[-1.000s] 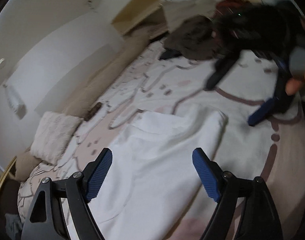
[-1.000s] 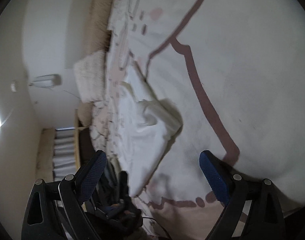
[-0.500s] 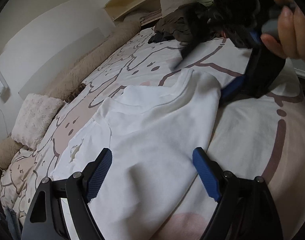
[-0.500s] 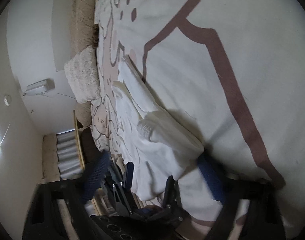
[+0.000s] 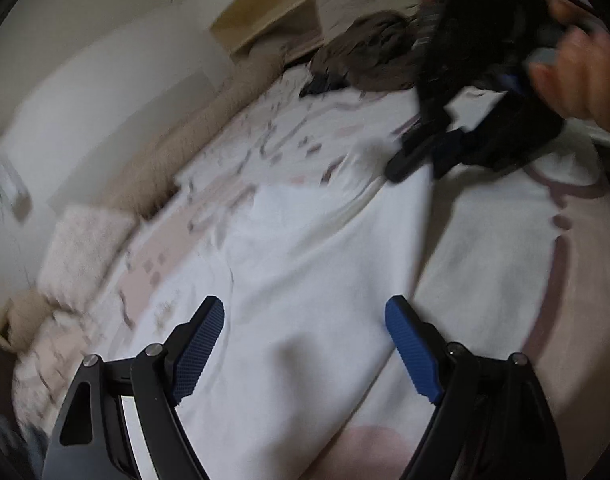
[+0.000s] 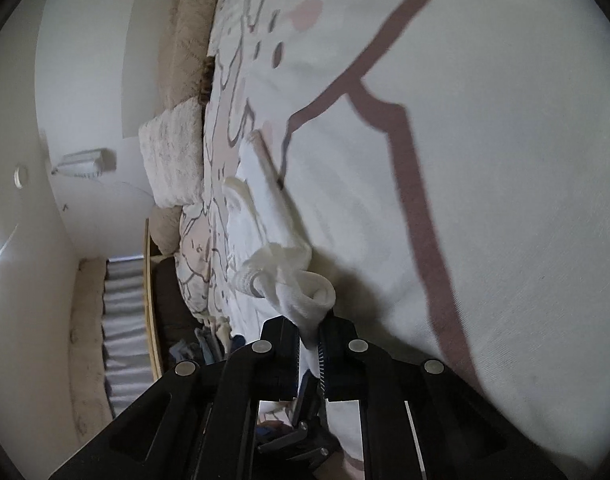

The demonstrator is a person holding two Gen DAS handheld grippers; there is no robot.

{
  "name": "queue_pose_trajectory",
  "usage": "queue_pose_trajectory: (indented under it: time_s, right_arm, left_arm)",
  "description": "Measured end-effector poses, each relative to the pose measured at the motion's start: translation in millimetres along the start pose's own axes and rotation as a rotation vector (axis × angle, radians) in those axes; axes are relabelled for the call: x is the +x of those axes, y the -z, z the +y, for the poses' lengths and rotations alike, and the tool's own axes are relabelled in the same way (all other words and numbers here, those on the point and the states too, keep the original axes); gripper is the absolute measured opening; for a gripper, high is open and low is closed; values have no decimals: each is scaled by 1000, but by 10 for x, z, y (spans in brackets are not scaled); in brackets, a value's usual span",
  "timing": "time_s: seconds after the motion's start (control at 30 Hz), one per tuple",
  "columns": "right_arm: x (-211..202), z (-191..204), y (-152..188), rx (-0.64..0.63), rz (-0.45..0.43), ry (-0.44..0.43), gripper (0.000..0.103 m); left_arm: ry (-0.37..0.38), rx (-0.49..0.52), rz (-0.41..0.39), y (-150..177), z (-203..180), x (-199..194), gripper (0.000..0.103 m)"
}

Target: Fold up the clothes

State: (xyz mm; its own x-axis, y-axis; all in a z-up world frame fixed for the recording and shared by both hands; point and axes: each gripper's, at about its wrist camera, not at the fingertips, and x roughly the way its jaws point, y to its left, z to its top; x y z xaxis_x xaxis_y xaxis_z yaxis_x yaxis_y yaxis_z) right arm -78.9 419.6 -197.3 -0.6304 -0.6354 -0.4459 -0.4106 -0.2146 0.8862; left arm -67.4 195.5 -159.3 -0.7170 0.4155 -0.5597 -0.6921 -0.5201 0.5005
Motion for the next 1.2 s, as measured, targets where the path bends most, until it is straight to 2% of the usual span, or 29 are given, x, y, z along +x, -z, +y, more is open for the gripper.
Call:
queue_pose_trajectory:
  time_s: [0.07,0.17,0.2,0.27,0.43,0.47,0.5,0.57,0.67,0.73,0.83,0.87,0.9,0.93,0.97,1.07,1.17,1.2]
  right_arm:
    - [5,98,21,-14,23,-16,9]
    - [-52,244,30,-52,44,-19,9]
    - [-67,291,26,-65,51,-18,9]
    - [-69,340,9,-81,65,-8,9]
    - [-24,314,-33,-79,97,14,9]
    - [-16,294,-38,-74,102,12,9]
    - [-16,278,-40,-69,104,5,9]
    - [-15,247,-44,-61,108,-7,9]
    - [-26,238,-57,-71,102,-12,9]
    - [-34,232,-65,-77,99,-18,9]
    - [-86,269,-42,-94,84,-58,11]
    - [-117,298,-20,-116,74,-80,16]
    - [-168,342,10,-148,61,-109,41]
    - [-223,383,36,-178,46,-136,87]
    - [-302,409,35,-197,13,-152,103]
    - [-490,474,-45,-238,-55,-175,103]
    - [-429,530,-343,-245,-40,-109,103]
    - [-329,557,-434,-261,-7,-78,103]
  left_arm:
    - [17,65,-54,-108,-139,-125,83]
    - [24,144,-58,-255,-332,-109,81]
    - [14,155,-62,-293,-364,-83,71]
    - [-5,152,-48,-374,-386,22,62]
    - [-27,158,-56,-565,-425,157,60]
    - [-27,165,-60,-601,-444,176,56]
    - [-22,163,-45,-622,-452,206,41]
    - [-10,159,-13,-661,-467,267,28]
    - [6,106,5,-690,-386,307,21]
    - [9,74,15,-690,-338,314,11]
    - [25,8,23,-689,-233,324,6]
    - [39,-27,27,-689,-175,328,6]
    - [44,-56,24,-686,-126,323,6]
    - [53,-89,16,-678,-62,304,6]
    - [62,-122,7,-669,2,284,6]
    - [94,-210,-19,-646,112,193,6]
    - [125,-299,-38,-590,231,85,6]
    - [137,-327,-43,-576,261,72,6]
